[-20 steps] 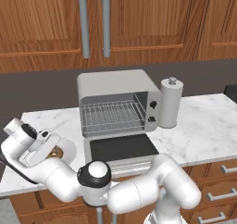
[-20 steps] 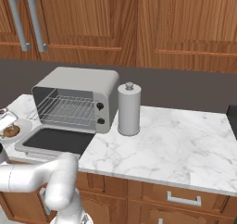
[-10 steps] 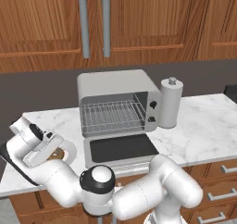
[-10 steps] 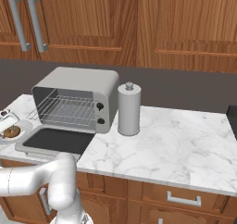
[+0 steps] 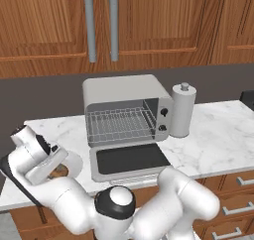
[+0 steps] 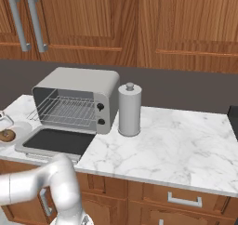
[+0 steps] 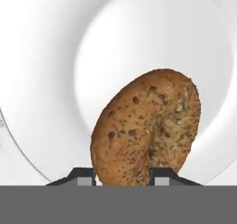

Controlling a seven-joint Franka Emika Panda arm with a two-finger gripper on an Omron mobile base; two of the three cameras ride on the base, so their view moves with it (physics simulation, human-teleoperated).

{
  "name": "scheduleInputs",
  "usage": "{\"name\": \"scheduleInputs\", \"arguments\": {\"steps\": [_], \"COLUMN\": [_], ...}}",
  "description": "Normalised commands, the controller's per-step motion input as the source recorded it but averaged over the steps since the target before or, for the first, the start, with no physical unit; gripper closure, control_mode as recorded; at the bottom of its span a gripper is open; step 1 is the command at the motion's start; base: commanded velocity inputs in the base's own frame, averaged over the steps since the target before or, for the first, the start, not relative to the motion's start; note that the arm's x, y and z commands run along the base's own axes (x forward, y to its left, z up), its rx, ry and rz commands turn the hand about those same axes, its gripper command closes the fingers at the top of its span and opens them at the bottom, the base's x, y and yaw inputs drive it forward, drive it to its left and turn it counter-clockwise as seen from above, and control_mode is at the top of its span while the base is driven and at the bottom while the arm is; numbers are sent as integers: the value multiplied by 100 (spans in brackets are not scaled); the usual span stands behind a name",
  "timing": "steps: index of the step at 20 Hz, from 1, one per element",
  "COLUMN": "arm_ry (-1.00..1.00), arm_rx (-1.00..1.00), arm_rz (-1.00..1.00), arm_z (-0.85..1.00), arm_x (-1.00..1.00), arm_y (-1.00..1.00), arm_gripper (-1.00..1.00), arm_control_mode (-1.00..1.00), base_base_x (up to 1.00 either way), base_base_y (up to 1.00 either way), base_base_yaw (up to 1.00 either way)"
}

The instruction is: Pick up the bagel from the plate, place it on the toaster oven rack, close the door, and set the timer.

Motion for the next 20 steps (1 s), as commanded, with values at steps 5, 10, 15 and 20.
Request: {"name": "scheduleInputs", "arguments": {"steps": [5, 10, 15, 20], "arm_ry": [-10, -18, -13, -5], "arm_rx": [3, 0, 0, 0], "arm_rz": [0, 0, -2, -10], "arm_z": [73, 89, 99, 85], "arm_x": [-39, -49, -50, -2], "arm_y": [0, -3, -27, -57], "arm_gripper": [100, 100, 100, 100], "arm_control_mode": [-100, -100, -100, -100], "base_base_x": [0, 0, 0, 0], "base_base_y": [0, 0, 0, 0], "base_base_yaw": [0, 0, 0, 0]}}
